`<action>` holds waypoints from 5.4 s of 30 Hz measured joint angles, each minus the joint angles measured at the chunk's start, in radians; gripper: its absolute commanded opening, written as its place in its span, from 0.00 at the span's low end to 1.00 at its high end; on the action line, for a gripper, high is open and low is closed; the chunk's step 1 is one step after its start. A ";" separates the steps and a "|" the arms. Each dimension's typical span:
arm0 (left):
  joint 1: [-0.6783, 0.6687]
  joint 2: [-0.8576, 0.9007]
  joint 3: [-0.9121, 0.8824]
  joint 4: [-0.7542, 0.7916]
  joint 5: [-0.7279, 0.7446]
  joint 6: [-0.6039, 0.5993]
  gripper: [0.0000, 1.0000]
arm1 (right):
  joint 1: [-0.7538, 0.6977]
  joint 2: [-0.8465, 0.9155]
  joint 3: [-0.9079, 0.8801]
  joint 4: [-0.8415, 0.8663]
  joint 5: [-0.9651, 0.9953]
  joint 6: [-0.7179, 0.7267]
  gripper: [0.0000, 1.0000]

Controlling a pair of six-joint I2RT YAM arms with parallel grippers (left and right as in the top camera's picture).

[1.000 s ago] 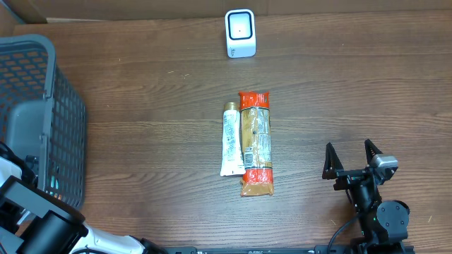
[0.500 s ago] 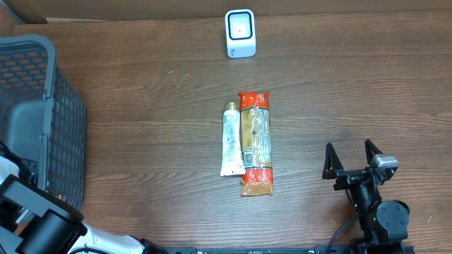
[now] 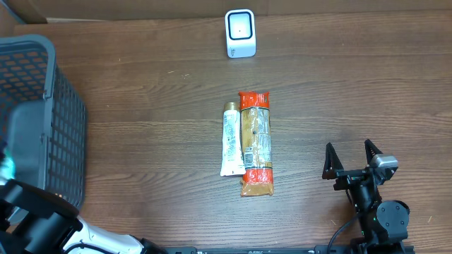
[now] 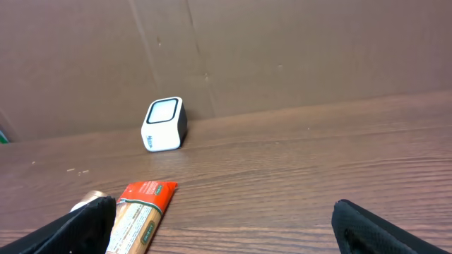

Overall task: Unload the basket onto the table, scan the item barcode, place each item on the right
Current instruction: 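Grasp the mint-green pouch in the basket with the left gripper, then carry the green pouch out and set it left of the tube, then push the green pouch flat with the left gripper and release, then move the left gripper back into the basket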

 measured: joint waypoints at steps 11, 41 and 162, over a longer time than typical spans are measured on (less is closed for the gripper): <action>-0.092 -0.009 0.438 -0.167 0.197 0.049 0.04 | 0.000 0.000 0.000 0.000 0.000 0.000 1.00; -0.994 -0.165 -0.119 -0.103 0.375 0.201 0.05 | 0.000 0.000 0.000 0.000 0.000 0.000 1.00; -1.094 -0.201 0.615 -0.260 -0.109 0.084 0.95 | 0.000 0.000 0.000 0.000 0.000 0.000 1.00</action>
